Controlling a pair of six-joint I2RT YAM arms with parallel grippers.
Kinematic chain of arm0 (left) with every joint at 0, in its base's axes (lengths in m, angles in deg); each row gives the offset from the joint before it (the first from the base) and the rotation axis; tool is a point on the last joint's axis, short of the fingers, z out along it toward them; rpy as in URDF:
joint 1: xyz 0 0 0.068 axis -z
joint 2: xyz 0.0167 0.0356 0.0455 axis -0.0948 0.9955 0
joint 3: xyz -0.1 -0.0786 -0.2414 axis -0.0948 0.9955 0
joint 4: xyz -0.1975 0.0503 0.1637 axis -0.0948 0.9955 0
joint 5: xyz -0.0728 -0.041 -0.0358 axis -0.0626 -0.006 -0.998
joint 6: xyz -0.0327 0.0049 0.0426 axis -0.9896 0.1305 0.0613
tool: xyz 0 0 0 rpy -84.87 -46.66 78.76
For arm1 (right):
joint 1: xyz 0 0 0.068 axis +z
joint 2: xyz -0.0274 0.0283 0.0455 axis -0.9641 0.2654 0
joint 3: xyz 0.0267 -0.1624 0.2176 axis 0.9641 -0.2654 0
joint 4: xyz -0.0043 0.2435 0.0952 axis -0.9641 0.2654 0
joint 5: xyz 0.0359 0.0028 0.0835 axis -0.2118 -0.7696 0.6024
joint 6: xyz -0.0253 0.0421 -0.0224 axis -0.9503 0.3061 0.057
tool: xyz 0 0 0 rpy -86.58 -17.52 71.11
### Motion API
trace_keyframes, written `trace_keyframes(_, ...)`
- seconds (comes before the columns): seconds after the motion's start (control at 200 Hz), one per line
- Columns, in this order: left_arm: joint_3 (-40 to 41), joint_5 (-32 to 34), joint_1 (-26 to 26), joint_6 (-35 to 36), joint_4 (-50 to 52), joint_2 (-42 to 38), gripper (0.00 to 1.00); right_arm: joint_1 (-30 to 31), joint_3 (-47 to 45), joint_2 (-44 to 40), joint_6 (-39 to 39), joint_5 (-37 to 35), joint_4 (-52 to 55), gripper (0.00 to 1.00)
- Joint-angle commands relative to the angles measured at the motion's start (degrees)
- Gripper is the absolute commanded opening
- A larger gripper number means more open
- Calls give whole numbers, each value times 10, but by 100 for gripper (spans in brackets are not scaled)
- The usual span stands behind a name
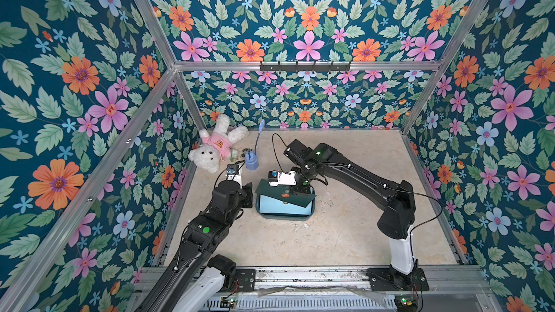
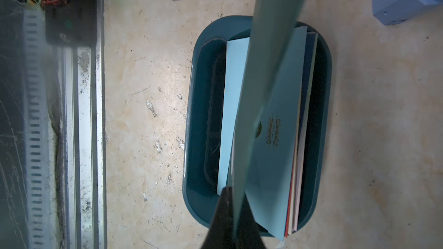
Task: Put the sealed envelopes into the storage box
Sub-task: Place the envelope in the storage box.
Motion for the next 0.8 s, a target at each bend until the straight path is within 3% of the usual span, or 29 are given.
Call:
trace_keyframes(0.0, -3, 0, 0, 2, -11, 0, 48, 6, -13, 2, -6, -56, 9, 0)
trace_keyframes(0.245, -1, 1, 0, 1, -11, -4, 48, 23, -9, 39, -13, -82, 7, 0)
trace_keyframes(0.41, 0, 1, 0, 1, -11, -1, 48, 31, -22, 43, -14, -85, -12, 21)
trace_keyframes(0.56, 0, 0, 0, 0, -12, -1, 49, 31, -47, 36, -3, -91, -33, 32)
trace_keyframes(0.725, -1, -2, 0, -1, -12, -1, 48, 27, -66, 26, 1, -58, -47, 31)
trace_keyframes(0.795, -1, -1, 0, -1, -12, -1, 48, 19, -72, 23, -3, -31, -56, 26)
